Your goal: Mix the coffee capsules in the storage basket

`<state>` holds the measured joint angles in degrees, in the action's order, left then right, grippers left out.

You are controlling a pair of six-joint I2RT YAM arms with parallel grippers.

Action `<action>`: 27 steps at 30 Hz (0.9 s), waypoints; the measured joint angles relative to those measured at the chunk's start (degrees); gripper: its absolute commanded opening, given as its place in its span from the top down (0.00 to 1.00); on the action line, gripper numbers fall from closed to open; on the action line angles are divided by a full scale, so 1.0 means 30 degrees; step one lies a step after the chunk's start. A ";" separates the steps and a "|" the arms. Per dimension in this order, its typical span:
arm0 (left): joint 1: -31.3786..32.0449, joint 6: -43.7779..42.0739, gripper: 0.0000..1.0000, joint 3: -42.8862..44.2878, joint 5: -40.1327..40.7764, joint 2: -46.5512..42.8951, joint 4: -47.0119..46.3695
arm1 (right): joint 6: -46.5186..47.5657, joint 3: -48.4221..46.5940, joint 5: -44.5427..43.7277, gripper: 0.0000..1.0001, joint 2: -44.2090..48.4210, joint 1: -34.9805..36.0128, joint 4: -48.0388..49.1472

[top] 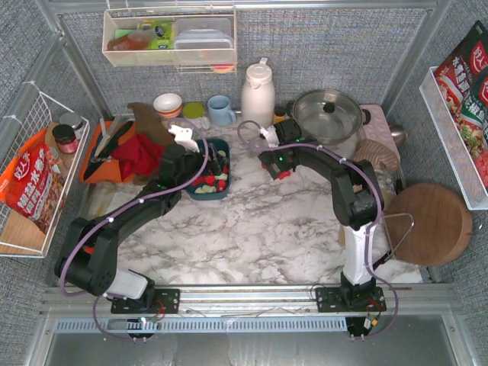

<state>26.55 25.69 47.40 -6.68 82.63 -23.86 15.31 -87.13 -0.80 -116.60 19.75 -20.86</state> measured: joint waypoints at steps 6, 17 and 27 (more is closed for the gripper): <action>0.0000 -0.0073 0.01 0.0000 -0.0160 0.0000 0.0000 | 0.0663 -0.0765 -0.0160 0.13 -0.1406 -0.0007 -0.1559; 0.0000 -0.0073 0.01 0.0095 -0.0262 0.0044 0.0000 | 0.1122 0.0029 -0.0211 0.75 -0.0889 -0.0044 -0.1319; 0.0328 -0.0102 0.01 0.0233 -0.0670 0.0109 -0.0015 | 0.1435 0.7118 0.2543 0.84 0.6645 0.0117 0.3847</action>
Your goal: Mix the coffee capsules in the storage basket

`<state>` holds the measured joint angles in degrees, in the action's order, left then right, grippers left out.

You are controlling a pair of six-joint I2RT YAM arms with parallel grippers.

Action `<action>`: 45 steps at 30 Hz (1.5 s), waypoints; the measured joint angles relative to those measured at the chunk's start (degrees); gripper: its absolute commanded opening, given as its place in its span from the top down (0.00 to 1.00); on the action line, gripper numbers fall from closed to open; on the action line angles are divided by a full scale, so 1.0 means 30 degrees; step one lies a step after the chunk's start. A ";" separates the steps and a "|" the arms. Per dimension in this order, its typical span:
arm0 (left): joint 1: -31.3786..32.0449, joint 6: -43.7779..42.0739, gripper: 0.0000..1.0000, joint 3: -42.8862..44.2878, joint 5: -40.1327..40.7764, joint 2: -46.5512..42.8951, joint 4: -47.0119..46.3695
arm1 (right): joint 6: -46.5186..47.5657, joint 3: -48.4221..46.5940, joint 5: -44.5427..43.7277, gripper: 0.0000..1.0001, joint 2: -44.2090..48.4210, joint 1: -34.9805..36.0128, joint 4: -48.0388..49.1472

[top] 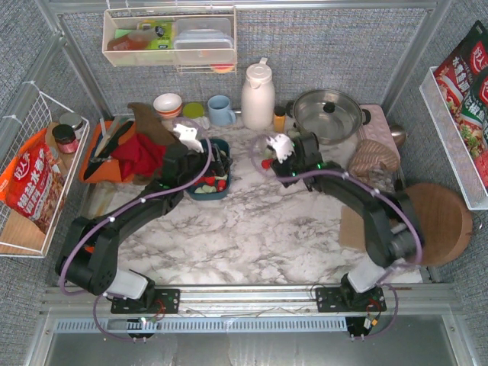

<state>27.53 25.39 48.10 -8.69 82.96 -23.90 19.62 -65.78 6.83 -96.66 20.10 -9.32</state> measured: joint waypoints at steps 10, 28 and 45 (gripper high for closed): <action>0.2368 -0.0962 0.03 0.0896 -0.1756 0.0321 -0.0583 | 0.2222 1.1001 0.5785 1.00 0.6462 0.1064 1.7690; 0.3461 0.0095 0.16 0.0430 -0.5705 0.0459 -0.4291 | 0.4677 1.2036 0.6805 1.00 0.7708 0.2266 2.1850; 0.4044 0.1239 0.69 0.1180 -0.6732 0.2200 -0.5246 | 0.5493 1.2021 0.6156 0.18 0.8218 0.2630 2.0589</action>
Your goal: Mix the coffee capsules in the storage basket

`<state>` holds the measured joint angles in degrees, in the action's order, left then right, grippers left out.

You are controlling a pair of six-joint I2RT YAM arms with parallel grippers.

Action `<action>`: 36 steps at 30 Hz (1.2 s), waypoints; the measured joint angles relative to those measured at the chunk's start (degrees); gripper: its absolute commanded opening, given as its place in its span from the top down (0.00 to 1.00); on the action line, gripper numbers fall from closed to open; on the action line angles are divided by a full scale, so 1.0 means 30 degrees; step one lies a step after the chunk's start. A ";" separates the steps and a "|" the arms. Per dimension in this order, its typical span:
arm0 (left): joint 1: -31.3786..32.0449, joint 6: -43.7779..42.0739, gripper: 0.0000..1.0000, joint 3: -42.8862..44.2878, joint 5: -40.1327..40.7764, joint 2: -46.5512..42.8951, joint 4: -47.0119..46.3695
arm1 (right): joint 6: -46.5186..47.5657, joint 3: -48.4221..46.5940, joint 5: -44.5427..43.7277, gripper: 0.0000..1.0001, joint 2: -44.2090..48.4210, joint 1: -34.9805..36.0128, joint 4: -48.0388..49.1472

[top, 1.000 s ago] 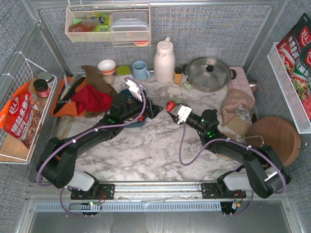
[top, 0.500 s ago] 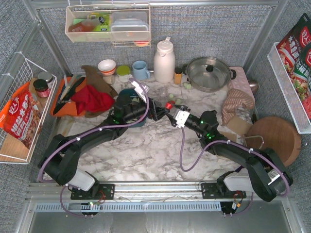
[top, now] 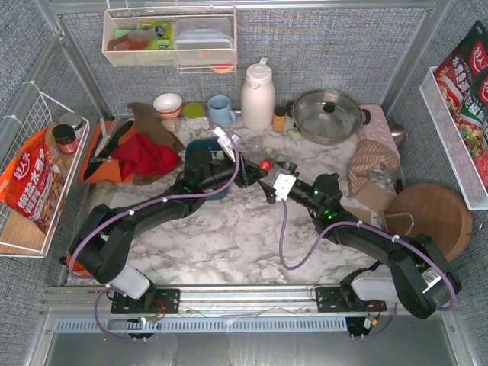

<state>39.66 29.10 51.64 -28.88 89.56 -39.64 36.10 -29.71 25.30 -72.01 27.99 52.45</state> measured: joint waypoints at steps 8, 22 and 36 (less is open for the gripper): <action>-0.0219 -0.0109 0.71 -0.0211 0.1319 -0.0554 0.0291 | -0.0022 -0.0437 -0.1443 0.01 0.0306 0.0000 -0.1384; -0.5821 -0.0554 0.65 0.0852 0.6258 0.2127 0.4947 | -0.6062 -0.8852 -0.5289 0.01 -0.4058 -0.2470 -1.1555; -0.6120 -0.1603 0.01 0.1311 0.8728 0.3053 0.7730 | 0.1610 -1.4360 -0.3621 0.12 -1.1948 -0.3104 -1.9409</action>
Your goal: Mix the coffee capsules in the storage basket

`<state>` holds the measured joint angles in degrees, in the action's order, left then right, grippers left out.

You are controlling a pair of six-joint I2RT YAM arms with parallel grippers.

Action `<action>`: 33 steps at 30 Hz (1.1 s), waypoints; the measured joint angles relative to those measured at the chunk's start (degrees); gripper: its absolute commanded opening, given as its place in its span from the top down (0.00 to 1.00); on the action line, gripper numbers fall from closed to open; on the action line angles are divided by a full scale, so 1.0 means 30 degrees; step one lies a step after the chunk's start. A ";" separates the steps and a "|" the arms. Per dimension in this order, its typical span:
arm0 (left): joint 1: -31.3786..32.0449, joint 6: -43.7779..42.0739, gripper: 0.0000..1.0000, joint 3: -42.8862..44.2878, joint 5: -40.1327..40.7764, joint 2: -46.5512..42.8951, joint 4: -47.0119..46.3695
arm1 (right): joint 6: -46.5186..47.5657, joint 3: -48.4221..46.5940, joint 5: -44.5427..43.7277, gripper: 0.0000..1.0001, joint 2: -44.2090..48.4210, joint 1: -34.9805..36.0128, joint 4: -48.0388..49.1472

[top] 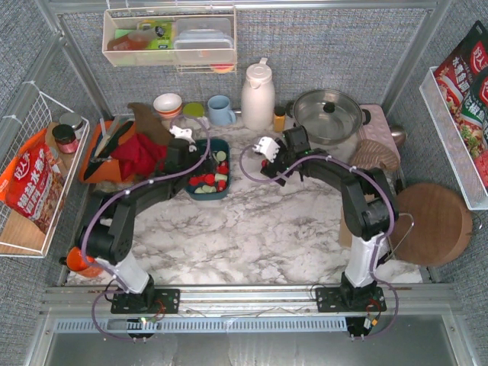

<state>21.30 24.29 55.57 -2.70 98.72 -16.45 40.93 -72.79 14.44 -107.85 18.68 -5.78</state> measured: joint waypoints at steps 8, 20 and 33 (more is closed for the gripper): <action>0.0459 -0.0080 0.01 -0.2878 0.0918 -0.4575 -0.1559 | 0.3104 -0.3614 -0.1239 0.15 -0.2885 0.0000 -0.3402; 0.0714 -0.0240 0.01 -0.3002 0.1392 -0.5158 -0.2273 | 0.3883 -0.5763 -0.1756 0.26 -0.4925 -0.0248 -0.4284; 0.0714 -0.0313 0.01 -0.3002 0.1078 -0.4758 -0.2470 | 0.3854 -0.5676 -0.1224 0.58 -0.5173 -0.0590 -0.3395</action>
<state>23.44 23.35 46.57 0.54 84.44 -23.86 52.49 -89.82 10.76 -123.37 16.91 -15.97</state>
